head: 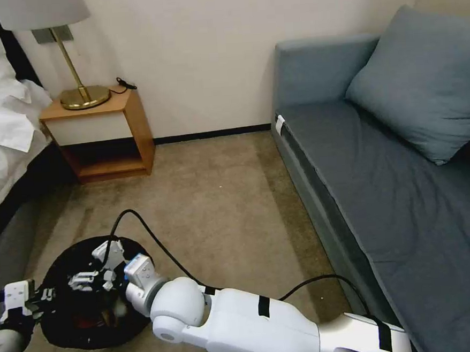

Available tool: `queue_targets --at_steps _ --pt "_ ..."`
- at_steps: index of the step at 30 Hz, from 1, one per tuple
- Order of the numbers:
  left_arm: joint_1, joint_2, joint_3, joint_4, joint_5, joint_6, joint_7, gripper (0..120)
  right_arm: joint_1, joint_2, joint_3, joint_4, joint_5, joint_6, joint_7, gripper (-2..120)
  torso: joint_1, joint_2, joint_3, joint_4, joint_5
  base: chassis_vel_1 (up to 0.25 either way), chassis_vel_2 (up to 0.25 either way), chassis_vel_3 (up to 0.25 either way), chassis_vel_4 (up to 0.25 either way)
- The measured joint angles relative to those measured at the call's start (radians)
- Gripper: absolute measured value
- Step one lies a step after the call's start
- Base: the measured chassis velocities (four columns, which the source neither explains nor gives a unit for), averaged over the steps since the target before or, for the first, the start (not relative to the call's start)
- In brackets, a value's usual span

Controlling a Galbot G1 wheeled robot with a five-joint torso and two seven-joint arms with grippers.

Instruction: Pick up the trash bin, then pick up the garbage on the floor and place it into the trash bin.

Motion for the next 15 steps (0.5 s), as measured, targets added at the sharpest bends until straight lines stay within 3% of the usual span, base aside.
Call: queue_targets --at_steps 4,10,13,14,15 --pt "-0.002 -0.001 0.0 0.003 -0.002 0.0 0.0 5 -0.012 -0.005 0.028 0.014 -0.027 0.024 0.002 99 0.0 0.0 0.0 0.0002 0.0 0.0 0.0 0.0 0.0" --pt "-0.011 -0.003 0.001 0.008 -0.024 0.0 -0.008 5 -0.084 -0.151 0.139 0.115 -0.161 0.098 -0.022 100 0.0 0.0 0.0 -0.0001 0.0003 0.0 0.0 0.0 0.0" --pt "-0.012 -0.003 0.002 0.008 -0.024 -0.001 -0.009 5 -0.092 -0.166 0.153 0.126 -0.17 0.101 -0.023 100 0.0 0.0 0.0 -0.0001 0.0003 0.0 0.0 0.0 0.0" --pt "-0.018 -0.004 0.011 0.009 -0.024 -0.002 -0.013 5 -0.136 -0.24 0.222 0.176 -0.213 0.116 -0.03 100 0.0 0.0 0.0 -0.0004 0.0001 0.0 0.0 0.0 0.0" --pt "-0.019 -0.004 0.014 0.009 -0.024 -0.002 -0.014 5 -0.147 -0.259 0.243 0.188 -0.225 0.119 -0.031 100 0.0 0.0 0.0 -0.0014 0.0 0.0 0.0 0.0 0.0"
